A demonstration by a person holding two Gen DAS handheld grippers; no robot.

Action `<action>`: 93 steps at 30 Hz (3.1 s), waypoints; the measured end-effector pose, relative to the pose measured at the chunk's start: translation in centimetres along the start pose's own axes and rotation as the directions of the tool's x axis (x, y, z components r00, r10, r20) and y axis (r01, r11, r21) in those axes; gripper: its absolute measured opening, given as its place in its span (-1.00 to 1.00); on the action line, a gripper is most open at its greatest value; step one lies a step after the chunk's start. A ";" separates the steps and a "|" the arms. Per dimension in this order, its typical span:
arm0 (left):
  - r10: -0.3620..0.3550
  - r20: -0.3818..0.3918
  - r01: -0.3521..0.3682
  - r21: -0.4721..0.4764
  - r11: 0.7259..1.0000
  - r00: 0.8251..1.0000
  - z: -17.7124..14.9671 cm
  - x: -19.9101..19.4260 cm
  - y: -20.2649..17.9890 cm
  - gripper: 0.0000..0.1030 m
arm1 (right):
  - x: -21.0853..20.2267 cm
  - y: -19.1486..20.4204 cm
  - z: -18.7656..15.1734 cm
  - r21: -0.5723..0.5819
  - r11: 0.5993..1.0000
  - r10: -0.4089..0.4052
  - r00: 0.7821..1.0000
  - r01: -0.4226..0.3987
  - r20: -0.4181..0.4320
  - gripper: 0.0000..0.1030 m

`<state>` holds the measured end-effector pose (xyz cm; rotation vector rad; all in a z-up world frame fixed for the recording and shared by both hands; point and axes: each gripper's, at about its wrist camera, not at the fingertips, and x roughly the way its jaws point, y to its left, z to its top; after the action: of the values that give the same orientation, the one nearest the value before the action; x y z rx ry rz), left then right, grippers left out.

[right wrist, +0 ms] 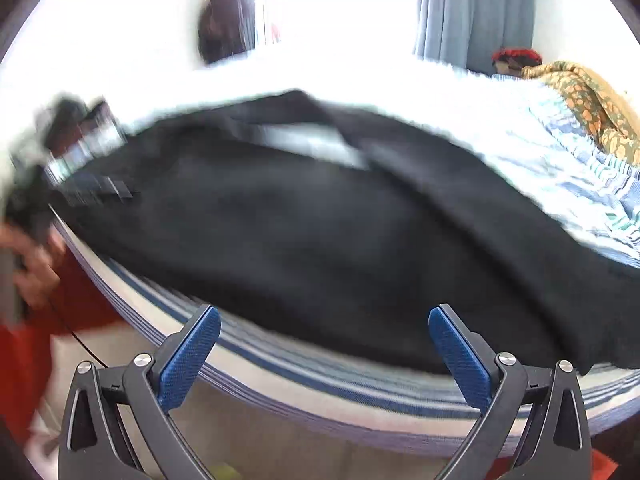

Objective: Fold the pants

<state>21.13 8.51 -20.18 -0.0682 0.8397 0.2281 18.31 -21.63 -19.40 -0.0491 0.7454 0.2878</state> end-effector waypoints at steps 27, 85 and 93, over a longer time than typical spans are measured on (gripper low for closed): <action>0.050 -0.102 -0.045 0.048 0.998 0.994 -1.3 3.0 0.5 0.99 | -0.2 -0.5 -1.1 0.163 0.974 0.173 0.979 -0.155 -0.104 0.99; -0.518 0.133 0.515 -0.468 0.718 0.845 20.2 0.6 4.9 -0.91 | -10.6 -24.2 7.5 0.431 0.879 0.112 0.967 -0.204 0.229 -0.87; -0.392 -0.084 0.361 -0.256 0.897 0.916 5.5 -1.9 1.9 -0.85 | -6.5 -29.2 8.0 0.410 0.912 0.029 0.999 -0.034 0.020 -0.86</action>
<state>23.46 10.86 -15.03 -0.4716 0.9116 -0.0467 27.10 -50.10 -10.81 0.3645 0.7816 0.1565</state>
